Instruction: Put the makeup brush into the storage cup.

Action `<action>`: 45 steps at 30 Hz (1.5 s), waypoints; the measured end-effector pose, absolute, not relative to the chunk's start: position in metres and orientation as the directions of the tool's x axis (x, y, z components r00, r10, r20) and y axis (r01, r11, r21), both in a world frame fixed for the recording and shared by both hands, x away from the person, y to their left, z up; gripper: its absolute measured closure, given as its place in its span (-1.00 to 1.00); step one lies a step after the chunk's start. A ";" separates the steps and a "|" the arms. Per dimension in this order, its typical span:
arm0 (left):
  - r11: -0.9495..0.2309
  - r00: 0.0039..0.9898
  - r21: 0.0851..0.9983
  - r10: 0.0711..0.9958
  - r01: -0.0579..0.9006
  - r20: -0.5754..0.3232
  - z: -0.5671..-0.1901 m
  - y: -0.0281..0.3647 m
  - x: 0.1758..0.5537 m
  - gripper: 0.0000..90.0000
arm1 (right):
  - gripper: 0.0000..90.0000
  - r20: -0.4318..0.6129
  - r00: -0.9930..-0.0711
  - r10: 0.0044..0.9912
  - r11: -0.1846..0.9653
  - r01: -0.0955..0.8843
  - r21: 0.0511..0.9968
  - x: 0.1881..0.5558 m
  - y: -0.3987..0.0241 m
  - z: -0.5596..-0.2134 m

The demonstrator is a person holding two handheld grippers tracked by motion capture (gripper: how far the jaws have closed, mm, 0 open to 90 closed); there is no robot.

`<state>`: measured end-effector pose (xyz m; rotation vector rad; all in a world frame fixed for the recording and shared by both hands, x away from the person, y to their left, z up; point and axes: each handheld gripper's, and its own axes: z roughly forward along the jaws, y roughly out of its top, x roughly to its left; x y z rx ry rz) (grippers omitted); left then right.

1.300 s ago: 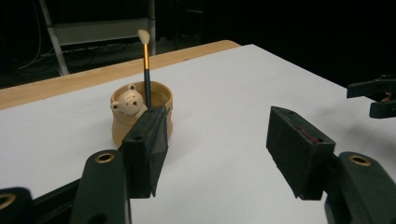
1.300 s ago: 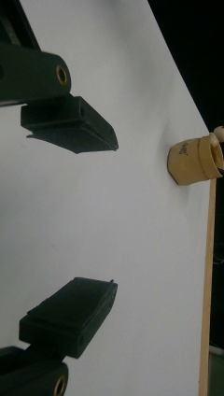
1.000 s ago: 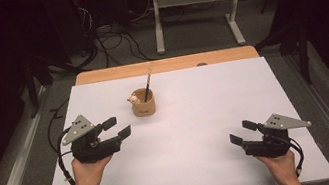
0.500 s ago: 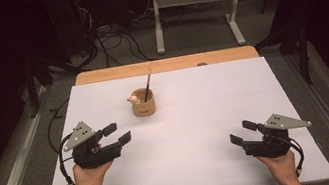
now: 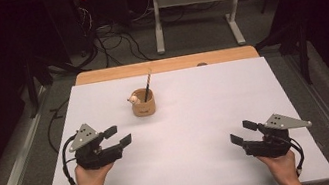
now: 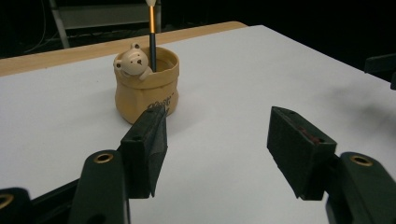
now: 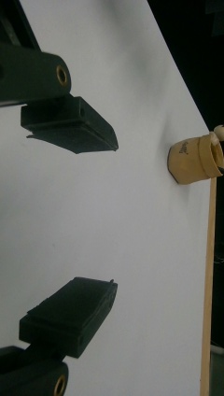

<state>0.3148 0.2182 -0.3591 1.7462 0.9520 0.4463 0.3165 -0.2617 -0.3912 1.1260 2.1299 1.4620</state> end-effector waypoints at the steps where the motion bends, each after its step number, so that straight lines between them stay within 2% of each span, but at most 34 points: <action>1: -0.137 0.615 0.913 0.776 0.386 -0.144 -0.360 0.218 0.315 -0.14 | -0.36 0.164 -0.637 0.753 0.165 0.424 0.891 0.317 -0.262 -0.391; 45: -0.131 0.591 0.894 0.789 0.428 -0.167 -0.390 0.213 0.326 -0.15 | -0.36 0.161 -0.629 0.761 0.170 0.433 0.885 0.320 -0.264 -0.393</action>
